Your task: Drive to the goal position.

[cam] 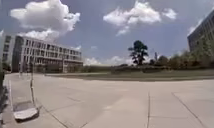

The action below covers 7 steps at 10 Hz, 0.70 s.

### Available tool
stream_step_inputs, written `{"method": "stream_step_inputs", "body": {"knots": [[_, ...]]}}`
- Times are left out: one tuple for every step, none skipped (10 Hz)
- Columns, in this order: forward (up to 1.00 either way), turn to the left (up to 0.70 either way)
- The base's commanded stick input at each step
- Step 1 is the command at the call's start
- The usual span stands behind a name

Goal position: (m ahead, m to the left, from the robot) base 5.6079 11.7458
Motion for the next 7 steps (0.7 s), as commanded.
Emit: {"method": "stream_step_inputs", "body": {"knots": [[0.50,0.00],[0.50,0.00],[0.50,0.00],[0.50,0.10],[0.50,0.50],[0.50,0.50],[0.50,0.50]]}}
